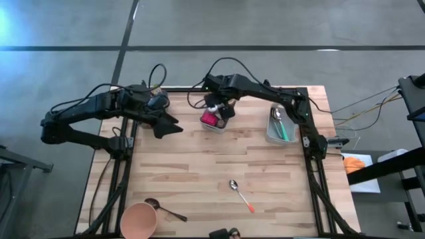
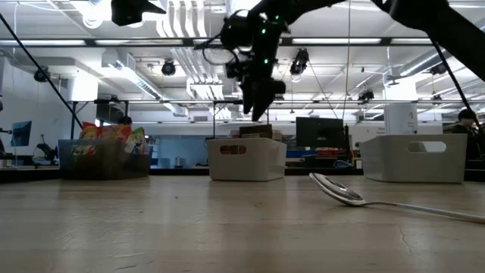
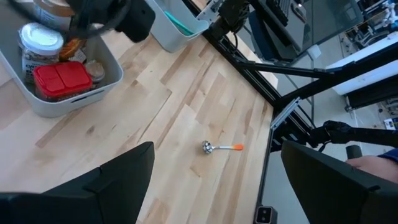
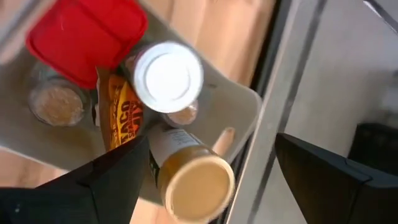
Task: Pick & Place Food Item
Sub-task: Put the orange spoon into the right gray bin
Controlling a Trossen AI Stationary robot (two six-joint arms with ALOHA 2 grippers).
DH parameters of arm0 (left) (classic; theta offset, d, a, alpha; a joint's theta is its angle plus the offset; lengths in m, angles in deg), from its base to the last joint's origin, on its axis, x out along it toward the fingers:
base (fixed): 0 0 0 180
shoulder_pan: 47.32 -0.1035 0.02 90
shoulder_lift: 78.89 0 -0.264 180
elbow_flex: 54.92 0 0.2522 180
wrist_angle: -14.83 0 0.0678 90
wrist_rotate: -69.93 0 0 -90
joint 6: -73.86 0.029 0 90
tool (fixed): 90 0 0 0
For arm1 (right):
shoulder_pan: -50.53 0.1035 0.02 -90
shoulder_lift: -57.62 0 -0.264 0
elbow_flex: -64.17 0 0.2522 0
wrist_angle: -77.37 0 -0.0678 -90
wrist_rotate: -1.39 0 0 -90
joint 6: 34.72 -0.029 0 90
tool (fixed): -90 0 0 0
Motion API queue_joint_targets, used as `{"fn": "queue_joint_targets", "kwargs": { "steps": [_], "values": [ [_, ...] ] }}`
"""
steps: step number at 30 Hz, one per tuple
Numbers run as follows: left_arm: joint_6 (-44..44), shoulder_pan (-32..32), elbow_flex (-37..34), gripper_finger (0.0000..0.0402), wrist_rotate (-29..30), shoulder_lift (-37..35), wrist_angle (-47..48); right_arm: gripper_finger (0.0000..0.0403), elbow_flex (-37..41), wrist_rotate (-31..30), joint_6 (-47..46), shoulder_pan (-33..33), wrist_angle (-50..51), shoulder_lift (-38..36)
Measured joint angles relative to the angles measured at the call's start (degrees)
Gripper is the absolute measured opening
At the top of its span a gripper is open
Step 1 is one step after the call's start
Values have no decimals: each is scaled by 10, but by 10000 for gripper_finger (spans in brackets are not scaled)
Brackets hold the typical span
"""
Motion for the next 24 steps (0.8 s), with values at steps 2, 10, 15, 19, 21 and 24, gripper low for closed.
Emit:
{"fn": "queue_joint_targets", "kwargs": {
  "steps": [2,10,15,19,21,24],
  "values": [
    [-2,0,0,354,-4,-2,1,345,-1,0,-34,1,5,-19],
    [-3,0,0,354,-6,-2,39,345,-5,57,-262,19,59,-109],
    [15,0,0,354,-6,-2,49,345,-4,167,-454,44,98,-169],
    [62,0,0,354,15,-2,34,345,0,168,-577,87,112,-204],
    [84,0,0,354,25,-1,28,345,0,166,-614,112,126,-215],
    [106,0,0,354,49,-1,19,345,1,129,-663,157,162,-218]
  ]
}}
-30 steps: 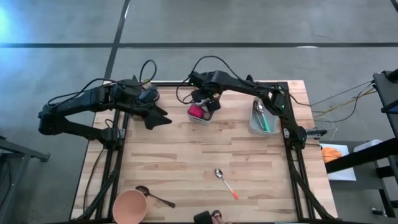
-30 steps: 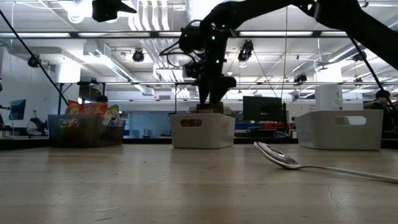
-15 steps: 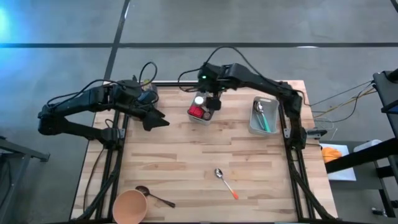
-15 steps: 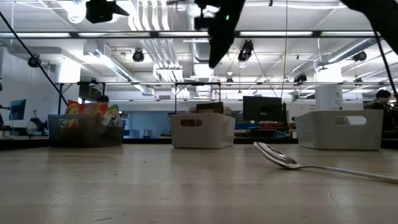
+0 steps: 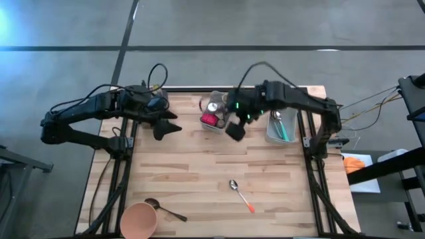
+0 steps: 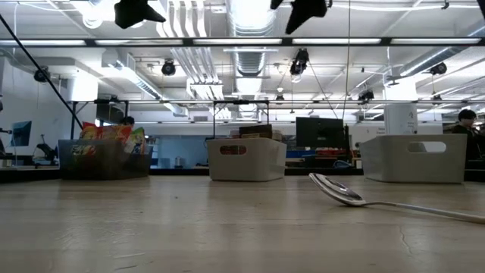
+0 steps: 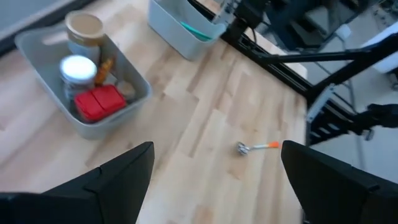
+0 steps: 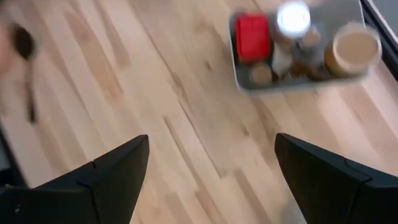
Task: Pick & Place Food Item
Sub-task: Put the orange spoon into the right gray bin
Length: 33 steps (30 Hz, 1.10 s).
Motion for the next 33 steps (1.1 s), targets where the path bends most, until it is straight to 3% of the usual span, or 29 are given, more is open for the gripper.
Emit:
{"fn": "queue_joint_targets", "kwargs": {
  "steps": [5,16,33],
  "values": [
    [34,0,-4,354,23,2,-10,345,8,-67,-75,86,57,4],
    [54,0,-79,354,13,2,-86,345,70,-82,-207,213,45,35],
    [86,5,-173,354,-127,-46,-156,345,309,-5,-418,324,-264,35]
  ]
}}
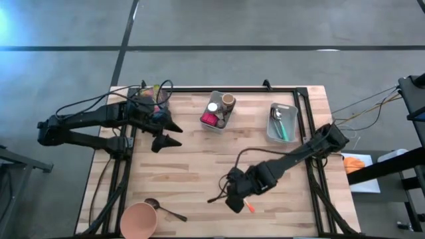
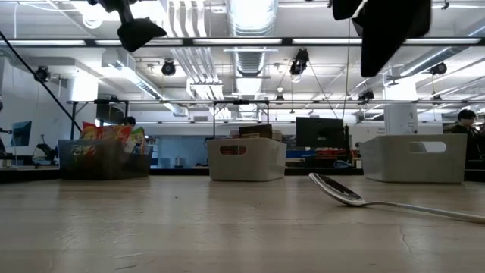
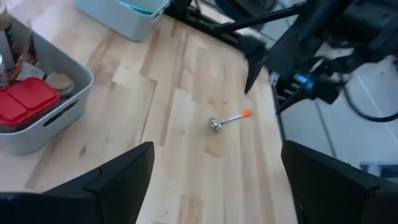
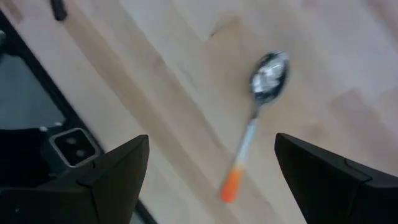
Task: Pick & Place Food Item
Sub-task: Put the orange spoon into the right gray bin
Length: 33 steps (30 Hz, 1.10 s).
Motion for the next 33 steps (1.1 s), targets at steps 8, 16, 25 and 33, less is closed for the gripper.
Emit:
{"fn": "queue_joint_targets", "kwargs": {
  "steps": [8,16,25,33],
  "values": [
    [-16,0,-5,354,-2,-37,-2,345,86,-4,-90,28,-138,0],
    [-29,0,-5,354,-2,-47,-1,284,128,-34,-131,39,-133,0],
    [-48,0,-5,354,-4,-47,-1,187,170,-34,-111,34,-179,0],
    [-50,0,-5,354,-6,-47,-1,167,214,-32,-106,26,-235,0]
  ]
}}
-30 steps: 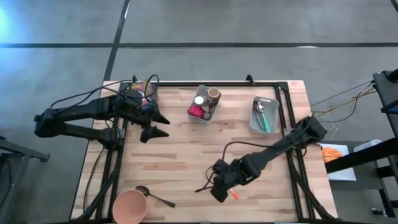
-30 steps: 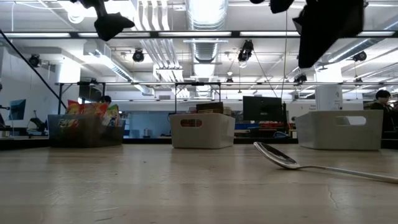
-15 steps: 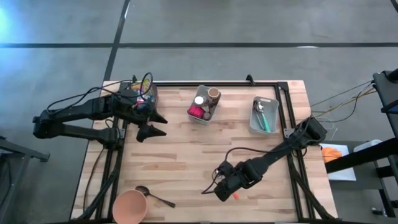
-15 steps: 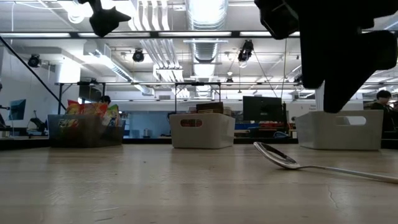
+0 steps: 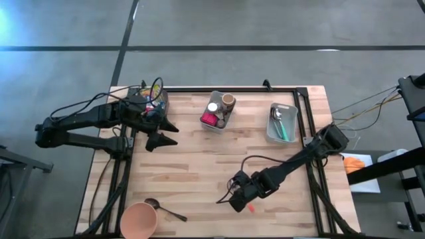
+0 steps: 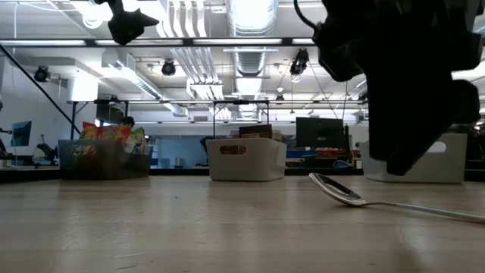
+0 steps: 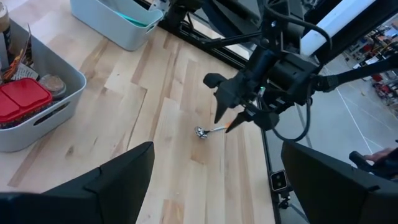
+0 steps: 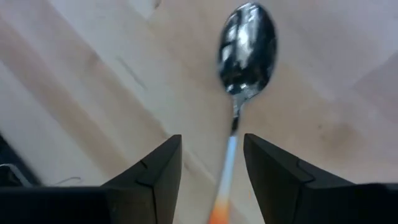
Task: Pick & Place Food Item
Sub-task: Put the orange spoon into the right gray bin
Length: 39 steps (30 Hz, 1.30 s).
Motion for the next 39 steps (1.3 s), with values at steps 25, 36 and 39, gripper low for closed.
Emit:
{"fn": "queue_joint_targets", "kwargs": {
  "steps": [25,36,39],
  "values": [
    [-11,0,0,354,0,-5,17,151,-243,-33,235,4,255,213],
    [-9,1,0,354,0,-5,17,15,-267,-35,223,8,263,228],
    [-9,1,0,354,0,-4,17,11,-265,-41,211,8,264,224]
  ]
}}
